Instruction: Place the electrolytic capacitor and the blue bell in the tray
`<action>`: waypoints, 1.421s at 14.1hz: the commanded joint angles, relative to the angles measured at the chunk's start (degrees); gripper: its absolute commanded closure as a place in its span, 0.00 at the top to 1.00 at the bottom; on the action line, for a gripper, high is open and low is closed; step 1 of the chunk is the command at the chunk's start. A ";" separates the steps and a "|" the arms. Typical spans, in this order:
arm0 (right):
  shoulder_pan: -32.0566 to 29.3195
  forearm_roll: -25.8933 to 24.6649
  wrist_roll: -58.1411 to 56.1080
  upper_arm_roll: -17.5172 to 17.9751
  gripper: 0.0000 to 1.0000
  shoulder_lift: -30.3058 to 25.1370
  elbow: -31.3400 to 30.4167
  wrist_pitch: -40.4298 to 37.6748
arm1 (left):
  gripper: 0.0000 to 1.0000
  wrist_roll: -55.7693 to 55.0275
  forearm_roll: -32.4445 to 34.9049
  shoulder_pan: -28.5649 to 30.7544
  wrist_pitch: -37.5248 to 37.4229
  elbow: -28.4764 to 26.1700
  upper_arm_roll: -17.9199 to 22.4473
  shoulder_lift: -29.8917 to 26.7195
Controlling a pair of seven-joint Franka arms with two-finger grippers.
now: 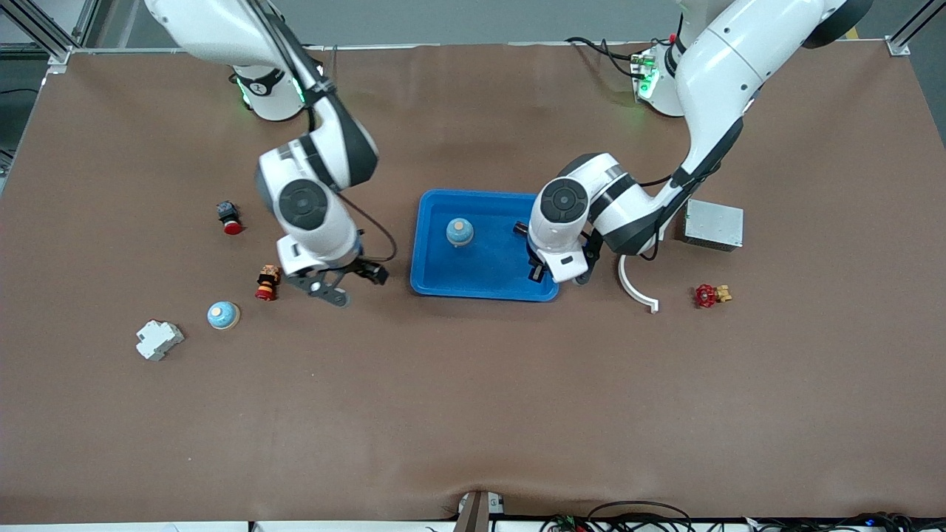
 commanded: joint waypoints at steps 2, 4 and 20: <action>-7.62 -0.61 -12.07 1.04 1.00 -3.14 -3.27 0.21 | 0.00 -2.04 2.58 -3.14 -0.39 2.68 2.08 2.80; -11.66 -0.61 -18.40 1.04 1.00 -3.84 -3.62 0.56 | 0.33 -1.86 2.67 -3.14 -0.39 3.13 2.52 3.06; -29.34 -0.61 -49.10 1.12 1.00 -2.18 -10.47 19.26 | 1.00 17.52 6.53 1.14 -14.18 11.74 2.17 -6.49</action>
